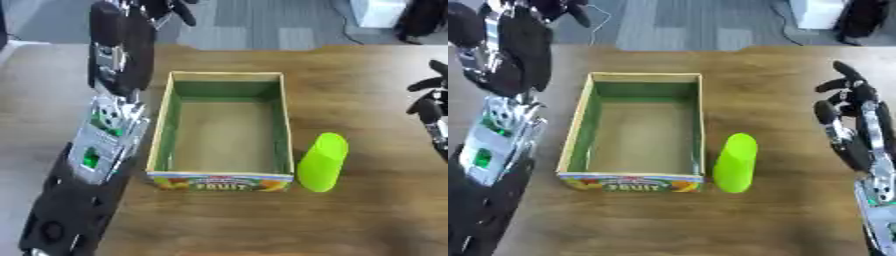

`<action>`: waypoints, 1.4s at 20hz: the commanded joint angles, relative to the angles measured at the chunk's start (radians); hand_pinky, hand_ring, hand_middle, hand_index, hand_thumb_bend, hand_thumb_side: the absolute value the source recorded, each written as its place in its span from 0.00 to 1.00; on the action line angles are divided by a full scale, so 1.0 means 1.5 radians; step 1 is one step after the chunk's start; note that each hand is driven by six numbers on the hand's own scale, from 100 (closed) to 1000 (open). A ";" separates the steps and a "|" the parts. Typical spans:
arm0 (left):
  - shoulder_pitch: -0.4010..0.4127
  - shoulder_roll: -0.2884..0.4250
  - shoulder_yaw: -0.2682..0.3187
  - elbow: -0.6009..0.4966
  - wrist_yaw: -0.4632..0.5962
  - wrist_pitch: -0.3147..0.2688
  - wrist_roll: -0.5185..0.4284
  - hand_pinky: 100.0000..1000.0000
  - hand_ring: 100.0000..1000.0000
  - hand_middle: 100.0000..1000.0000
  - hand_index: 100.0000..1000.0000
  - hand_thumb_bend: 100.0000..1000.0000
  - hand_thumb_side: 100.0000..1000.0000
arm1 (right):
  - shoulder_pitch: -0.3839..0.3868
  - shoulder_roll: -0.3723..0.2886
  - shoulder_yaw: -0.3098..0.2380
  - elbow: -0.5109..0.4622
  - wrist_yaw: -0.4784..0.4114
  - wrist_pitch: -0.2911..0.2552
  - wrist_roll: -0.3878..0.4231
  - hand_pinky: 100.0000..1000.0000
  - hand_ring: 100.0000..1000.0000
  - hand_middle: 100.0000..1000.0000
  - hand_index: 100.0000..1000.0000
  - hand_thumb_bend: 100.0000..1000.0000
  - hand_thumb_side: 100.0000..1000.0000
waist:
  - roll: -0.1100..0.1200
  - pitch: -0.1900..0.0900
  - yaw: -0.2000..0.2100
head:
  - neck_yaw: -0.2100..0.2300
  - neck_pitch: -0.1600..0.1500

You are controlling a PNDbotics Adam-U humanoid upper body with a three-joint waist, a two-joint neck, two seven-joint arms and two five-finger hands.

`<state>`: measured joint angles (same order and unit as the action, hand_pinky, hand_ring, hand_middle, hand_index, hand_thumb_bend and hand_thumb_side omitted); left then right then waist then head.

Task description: Pick up objects on the table and place them in the box.

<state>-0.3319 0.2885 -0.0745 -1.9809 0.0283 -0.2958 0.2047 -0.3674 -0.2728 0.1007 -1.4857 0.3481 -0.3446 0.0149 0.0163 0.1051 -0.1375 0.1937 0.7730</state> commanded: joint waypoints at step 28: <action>-0.004 0.004 0.001 -0.013 -0.001 0.004 -0.003 0.32 0.51 0.59 0.71 0.58 0.95 | -0.021 0.007 0.009 -0.005 0.032 -0.073 0.321 0.01 0.58 0.78 1.00 0.85 0.57 | -0.002 -0.007 0.010 | -0.002 -0.002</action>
<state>-0.3311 0.2884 -0.0748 -1.9809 0.0281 -0.2896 0.2015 -0.3798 -0.2563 0.1256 -1.4674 0.4034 -0.4504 0.4938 0.0126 0.1064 -0.1241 0.1936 0.7730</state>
